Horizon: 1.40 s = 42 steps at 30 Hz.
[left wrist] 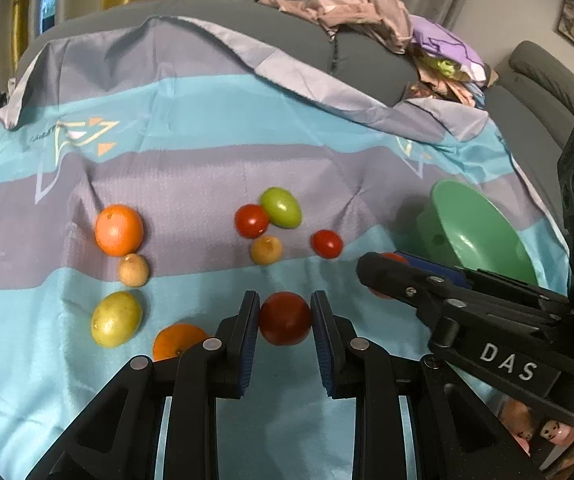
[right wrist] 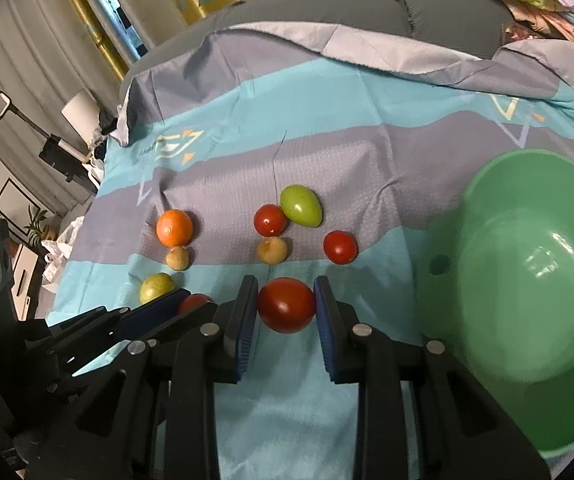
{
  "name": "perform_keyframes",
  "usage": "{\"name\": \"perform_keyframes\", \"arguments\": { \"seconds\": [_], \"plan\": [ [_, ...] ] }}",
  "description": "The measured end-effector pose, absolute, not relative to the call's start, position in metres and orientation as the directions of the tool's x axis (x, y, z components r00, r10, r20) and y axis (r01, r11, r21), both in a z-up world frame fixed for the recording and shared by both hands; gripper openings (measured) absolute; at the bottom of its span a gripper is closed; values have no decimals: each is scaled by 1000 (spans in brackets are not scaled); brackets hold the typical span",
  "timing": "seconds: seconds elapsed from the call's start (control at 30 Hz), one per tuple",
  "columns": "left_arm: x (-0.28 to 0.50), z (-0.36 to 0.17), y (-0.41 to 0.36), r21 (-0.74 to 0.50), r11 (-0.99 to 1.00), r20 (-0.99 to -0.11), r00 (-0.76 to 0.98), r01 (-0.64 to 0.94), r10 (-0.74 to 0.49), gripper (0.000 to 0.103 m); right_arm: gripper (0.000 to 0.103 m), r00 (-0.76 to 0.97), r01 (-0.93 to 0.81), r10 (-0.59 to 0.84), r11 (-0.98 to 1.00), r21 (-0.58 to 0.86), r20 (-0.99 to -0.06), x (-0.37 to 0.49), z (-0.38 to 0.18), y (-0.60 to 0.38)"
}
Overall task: Organize fruits
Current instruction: 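Close the left tool on a red tomato while the right tool grasps another, then carry both held tomatoes over the green bowl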
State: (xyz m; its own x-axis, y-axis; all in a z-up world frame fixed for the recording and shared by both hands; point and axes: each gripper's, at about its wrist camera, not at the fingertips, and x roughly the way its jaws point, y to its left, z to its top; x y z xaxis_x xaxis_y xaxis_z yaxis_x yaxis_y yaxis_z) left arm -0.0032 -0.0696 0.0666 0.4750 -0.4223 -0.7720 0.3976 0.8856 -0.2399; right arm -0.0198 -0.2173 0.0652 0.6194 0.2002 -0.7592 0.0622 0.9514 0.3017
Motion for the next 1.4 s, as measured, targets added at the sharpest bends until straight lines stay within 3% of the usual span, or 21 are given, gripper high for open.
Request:
{"name": "perform_keyframes", "arguments": {
  "seconds": [0.67,0.9,1.4],
  "plan": [
    [-29,106,-113,-288,851,-678,535,439,-505,28,29,733,105,170,928,357,-658,-68,97,-276],
    [-31,115,-155,-266,797,-665,495,543,-559,28,30,773,148,131,914,378,-620,-83,109,-306],
    [-25,111,-211,-286,754,-665,444,591,-601,28,30,794,236,73,878,417,-603,-97,110,-361]
  ]
}}
